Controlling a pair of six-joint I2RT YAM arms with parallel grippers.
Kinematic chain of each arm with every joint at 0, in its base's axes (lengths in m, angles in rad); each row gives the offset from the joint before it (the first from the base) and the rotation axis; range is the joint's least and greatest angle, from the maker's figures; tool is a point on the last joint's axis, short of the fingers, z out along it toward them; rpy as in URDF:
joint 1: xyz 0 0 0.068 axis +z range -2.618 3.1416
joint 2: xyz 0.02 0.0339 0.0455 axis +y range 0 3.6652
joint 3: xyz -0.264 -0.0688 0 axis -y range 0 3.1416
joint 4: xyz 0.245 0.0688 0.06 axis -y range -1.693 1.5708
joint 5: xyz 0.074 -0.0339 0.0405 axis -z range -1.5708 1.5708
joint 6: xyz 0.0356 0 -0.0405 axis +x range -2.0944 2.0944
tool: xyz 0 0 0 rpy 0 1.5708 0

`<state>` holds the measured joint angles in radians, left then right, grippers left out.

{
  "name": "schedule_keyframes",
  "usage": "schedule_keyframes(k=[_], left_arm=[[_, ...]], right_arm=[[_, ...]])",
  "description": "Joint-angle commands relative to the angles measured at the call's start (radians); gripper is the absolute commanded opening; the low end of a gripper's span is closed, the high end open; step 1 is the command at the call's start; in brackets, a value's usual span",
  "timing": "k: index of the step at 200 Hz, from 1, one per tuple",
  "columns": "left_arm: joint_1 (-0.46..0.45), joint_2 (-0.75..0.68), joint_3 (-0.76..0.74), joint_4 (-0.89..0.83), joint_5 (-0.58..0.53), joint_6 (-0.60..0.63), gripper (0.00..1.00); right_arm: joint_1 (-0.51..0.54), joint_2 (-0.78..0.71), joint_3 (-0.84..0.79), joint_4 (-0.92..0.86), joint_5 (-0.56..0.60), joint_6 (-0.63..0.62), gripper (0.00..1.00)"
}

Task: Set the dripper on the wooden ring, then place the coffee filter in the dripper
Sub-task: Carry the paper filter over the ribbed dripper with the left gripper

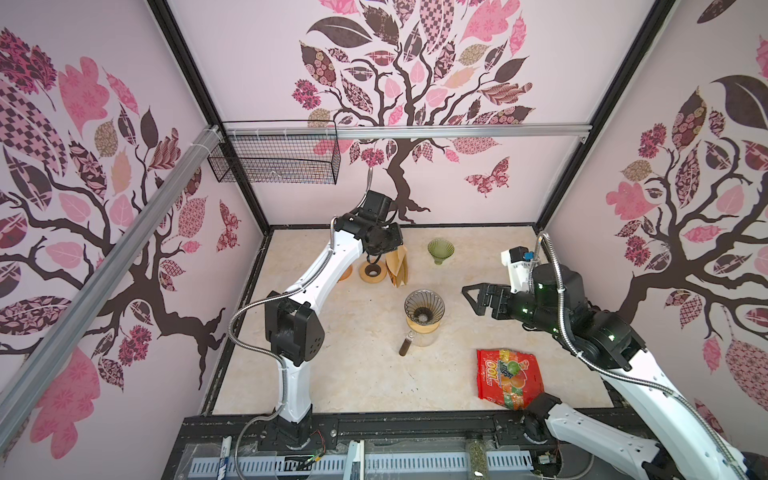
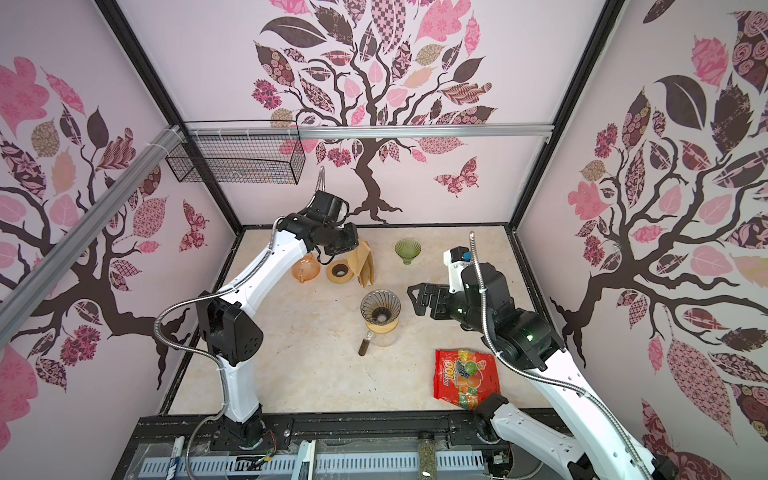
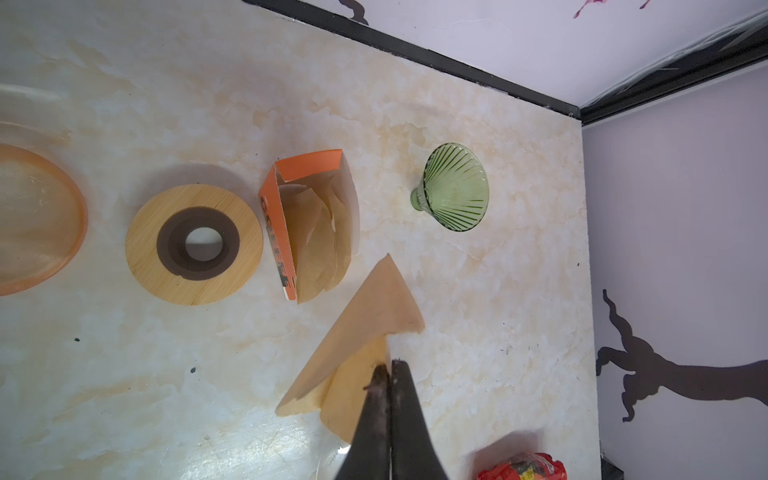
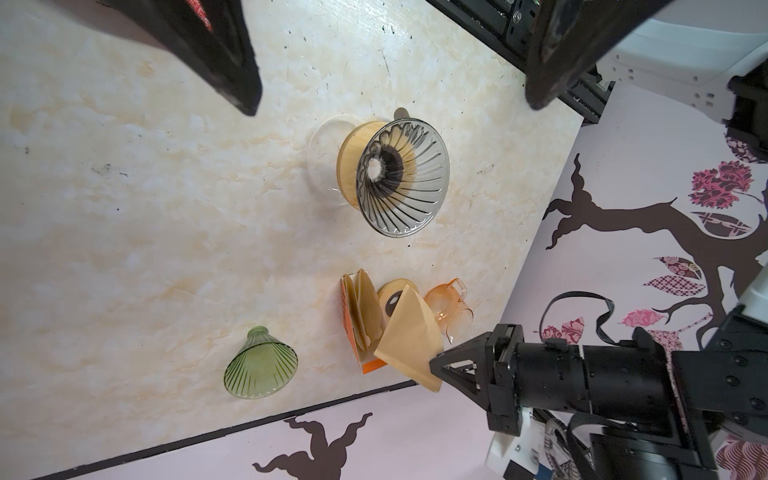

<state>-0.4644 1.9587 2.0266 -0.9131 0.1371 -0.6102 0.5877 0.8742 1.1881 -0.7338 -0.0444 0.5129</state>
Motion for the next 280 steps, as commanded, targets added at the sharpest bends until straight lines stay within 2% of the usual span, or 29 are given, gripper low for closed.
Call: schedule_keyframes(k=[1,52,107,156,213,252,280], left_arm=[[0.004,-0.066,-0.036,-0.022,0.023,0.032,0.0],[0.002,-0.187,-0.078,-0.063,0.099,0.081,0.0],[-0.006,-0.35,-0.161,-0.157,0.115,0.114,0.0],[-0.076,-0.454,-0.195,-0.228,0.102,0.15,0.0],[-0.167,-0.435,-0.126,-0.366,0.041,0.179,0.0],[-0.239,-0.398,-0.094,-0.414,0.012,0.194,0.0],[-0.29,-0.341,-0.009,-0.452,-0.009,0.212,0.0]], right_arm=[[0.0,-0.021,0.035,-0.013,0.044,-0.022,1.0],[0.0,-0.028,0.029,-0.007,0.088,-0.012,1.0],[0.0,-0.015,0.022,0.032,0.1,-0.003,1.0],[0.001,0.005,0.021,0.078,0.128,-0.02,1.0],[0.0,0.086,0.089,0.04,0.097,-0.09,1.0],[0.0,0.064,0.06,0.048,0.097,-0.109,1.0],[0.0,0.057,0.048,0.042,0.088,-0.108,1.0]])
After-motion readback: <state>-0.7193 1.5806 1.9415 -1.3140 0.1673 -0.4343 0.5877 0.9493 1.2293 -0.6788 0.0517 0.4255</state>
